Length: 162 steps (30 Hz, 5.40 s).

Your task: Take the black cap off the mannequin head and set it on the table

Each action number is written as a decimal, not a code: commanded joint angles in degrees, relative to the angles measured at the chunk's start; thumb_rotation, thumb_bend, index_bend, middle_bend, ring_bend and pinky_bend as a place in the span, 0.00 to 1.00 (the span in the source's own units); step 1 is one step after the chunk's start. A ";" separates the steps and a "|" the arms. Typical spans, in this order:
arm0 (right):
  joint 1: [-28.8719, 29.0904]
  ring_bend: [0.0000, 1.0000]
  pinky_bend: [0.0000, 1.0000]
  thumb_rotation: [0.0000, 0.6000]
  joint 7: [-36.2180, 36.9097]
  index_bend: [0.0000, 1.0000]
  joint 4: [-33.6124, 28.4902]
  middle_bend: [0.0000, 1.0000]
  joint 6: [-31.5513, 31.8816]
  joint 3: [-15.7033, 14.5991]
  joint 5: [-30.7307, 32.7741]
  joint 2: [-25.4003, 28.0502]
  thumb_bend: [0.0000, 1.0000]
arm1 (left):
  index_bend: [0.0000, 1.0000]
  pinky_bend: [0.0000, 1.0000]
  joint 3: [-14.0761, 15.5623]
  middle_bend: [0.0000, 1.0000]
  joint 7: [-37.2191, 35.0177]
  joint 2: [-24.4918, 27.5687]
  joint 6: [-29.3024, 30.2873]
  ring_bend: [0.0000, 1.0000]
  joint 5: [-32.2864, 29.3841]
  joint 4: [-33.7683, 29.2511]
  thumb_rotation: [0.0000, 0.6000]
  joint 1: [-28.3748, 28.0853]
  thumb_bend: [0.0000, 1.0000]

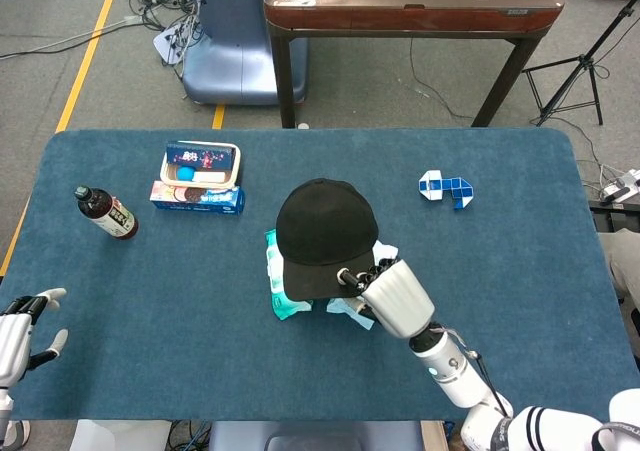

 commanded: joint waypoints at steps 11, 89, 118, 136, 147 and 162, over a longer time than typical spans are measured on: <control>0.27 1.00 1.00 1.00 -4.10 0.78 0.43 1.00 2.80 1.75 -3.32 1.65 0.47 | 0.27 0.52 -0.01 0.40 0.20 -0.05 -0.12 0.29 -0.11 0.00 1.00 -0.06 0.30; 9.41 1.00 1.00 1.00 -3.60 0.83 23.07 1.00 14.84 10.76 0.36 10.46 0.49 | 0.27 0.52 0.02 0.40 1.16 -0.59 -0.18 0.29 -0.37 0.05 1.00 -0.10 0.30; -3.42 1.00 1.00 1.00 10.71 0.83 49.57 1.00 17.73 0.55 6.28 3.23 0.49 | 0.27 0.52 -0.03 0.40 1.23 -0.85 -0.04 0.29 -0.12 0.31 1.00 -0.21 0.30; -12.14 1.00 1.00 1.00 14.87 0.65 28.84 1.00 9.01 -6.42 10.88 7.82 0.18 | 0.27 0.52 0.00 0.40 0.84 -0.64 0.18 0.29 -0.06 0.17 1.00 -0.03 0.30; -12.64 0.95 1.00 1.00 13.17 0.37 -4.73 1.00 -7.50 -12.49 14.39 26.98 0.00 | 0.27 0.52 -0.01 0.40 1.30 -0.65 0.26 0.29 -0.17 -0.08 1.00 0.03 0.30; -18.18 0.85 0.99 1.00 8.75 0.45 -7.70 0.97 0.62 -10.81 12.04 27.53 0.00 | 0.27 0.52 0.03 0.40 1.17 -0.68 0.15 0.29 0.11 0.02 1.00 -0.08 0.30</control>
